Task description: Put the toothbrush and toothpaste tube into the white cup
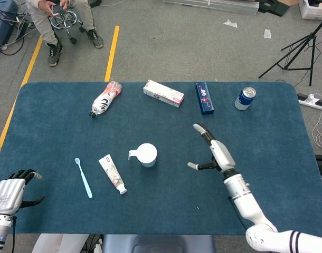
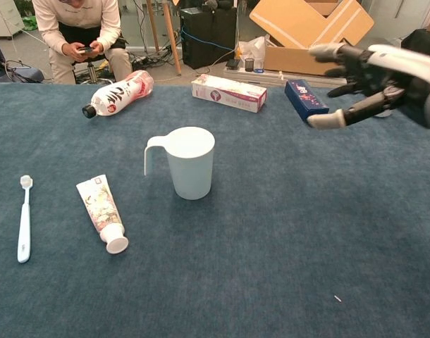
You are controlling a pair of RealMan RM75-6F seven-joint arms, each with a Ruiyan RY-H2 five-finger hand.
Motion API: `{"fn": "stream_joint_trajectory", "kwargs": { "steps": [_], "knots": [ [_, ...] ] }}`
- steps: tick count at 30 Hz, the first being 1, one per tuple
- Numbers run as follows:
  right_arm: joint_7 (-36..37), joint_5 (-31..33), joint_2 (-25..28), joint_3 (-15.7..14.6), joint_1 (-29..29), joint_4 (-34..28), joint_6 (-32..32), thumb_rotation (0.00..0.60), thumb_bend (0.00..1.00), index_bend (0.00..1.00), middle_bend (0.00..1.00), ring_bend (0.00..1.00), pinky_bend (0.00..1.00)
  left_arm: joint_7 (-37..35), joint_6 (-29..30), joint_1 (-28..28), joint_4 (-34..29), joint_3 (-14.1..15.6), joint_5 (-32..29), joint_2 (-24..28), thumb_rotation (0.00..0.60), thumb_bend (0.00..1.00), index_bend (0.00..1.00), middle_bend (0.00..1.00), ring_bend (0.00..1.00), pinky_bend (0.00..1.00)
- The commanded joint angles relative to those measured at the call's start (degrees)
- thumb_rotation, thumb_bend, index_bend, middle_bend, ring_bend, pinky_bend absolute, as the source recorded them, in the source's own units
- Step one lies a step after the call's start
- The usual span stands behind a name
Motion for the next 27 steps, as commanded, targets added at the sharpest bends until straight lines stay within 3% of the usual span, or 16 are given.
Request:
{"fn": "stream_joint_trajectory", "kwargs": {
  "steps": [1, 5, 11, 19, 27],
  "knots": [
    [-6.6, -3.6, 9.6, -3.3, -4.9, -6.0, 5.3, 0.6, 0.0, 0.0, 0.0, 0.0, 0.15, 0.0, -0.1, -0.1, 0.0, 0.0, 0.2, -0.2, 0.6, 0.01, 0.39, 0.33, 0.28, 0.32],
    [-13.0, -5.4, 16.3, -6.1, -7.2, -7.5, 6.9, 0.6, 0.0, 0.0, 0.0, 0.0, 0.15, -1.4, -0.2, -0.1, 0.0, 0.4, 1.0, -0.3, 0.6, 0.01, 0.39, 0.33, 0.28, 0.32],
    [-21.7, -7.8, 22.1, -10.6, -11.3, -7.5, 10.9, 0.6, 0.0, 0.0, 0.0, 0.0, 0.15, -3.8, -2.3, -0.6, -1.9, 1.6, 2.0, 2.4, 0.6, 0.01, 0.39, 0.33, 0.28, 0.32],
    [-24.8, -10.9, 21.6, -13.9, -17.1, -5.0, 18.6, 0.6, 0.0, 0.0, 0.0, 0.0, 0.15, -0.9, -4.1, -3.7, -3.9, 1.1, 5.5, 4.2, 0.6, 0.01, 0.37, 0.24, 0.21, 0.32],
    [-24.2, -16.1, 22.6, -15.4, -19.6, -3.9, 22.6, 0.6, 0.0, 0.0, 0.0, 0.0, 0.15, 3.0, -8.0, -7.2, -2.7, 0.0, 4.9, 1.2, 0.6, 0.01, 0.37, 0.15, 0.12, 0.24]
  ]
}}
